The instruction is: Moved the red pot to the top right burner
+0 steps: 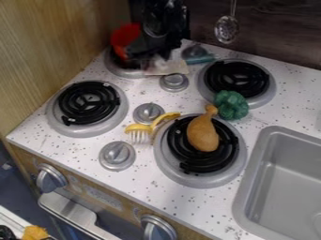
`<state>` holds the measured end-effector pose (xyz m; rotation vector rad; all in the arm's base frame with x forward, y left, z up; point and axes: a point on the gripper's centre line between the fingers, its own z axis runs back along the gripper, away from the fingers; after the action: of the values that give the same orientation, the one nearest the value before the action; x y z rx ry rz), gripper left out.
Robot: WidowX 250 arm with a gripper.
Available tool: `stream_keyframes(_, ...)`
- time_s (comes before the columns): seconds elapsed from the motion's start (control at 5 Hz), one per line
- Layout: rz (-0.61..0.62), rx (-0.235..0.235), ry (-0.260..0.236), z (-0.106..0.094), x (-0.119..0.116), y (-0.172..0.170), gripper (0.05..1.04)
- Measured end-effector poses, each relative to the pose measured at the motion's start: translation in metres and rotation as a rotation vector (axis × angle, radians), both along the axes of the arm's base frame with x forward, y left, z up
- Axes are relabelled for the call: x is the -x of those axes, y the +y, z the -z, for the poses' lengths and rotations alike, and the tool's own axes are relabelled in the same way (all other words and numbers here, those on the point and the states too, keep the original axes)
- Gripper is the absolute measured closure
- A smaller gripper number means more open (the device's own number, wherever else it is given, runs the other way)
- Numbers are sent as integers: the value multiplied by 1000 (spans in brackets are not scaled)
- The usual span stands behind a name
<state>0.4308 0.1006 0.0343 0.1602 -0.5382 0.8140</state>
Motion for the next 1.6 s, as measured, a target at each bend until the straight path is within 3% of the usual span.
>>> stream_keyframes(0.2, -13, -25, 8, -1, 2, 4, 732)
stream_keyframes(0.6, -30, -73, 8, -4, 2, 4, 732)
stream_keyframes(0.8, -10, -97, 34, -10, 8, -3, 732)
stream_keyframes(1.0, 100, -96, 71, -30, 11, -20, 732)
stream_keyframes(1.2, 223, -82, 159, -27, 18, -40, 732)
stream_keyframes(1.4, 340, -60, 192, -39, 20, -62, 732)
stream_keyframes(1.6, 450, -25, 259, -36, 27, -79, 732)
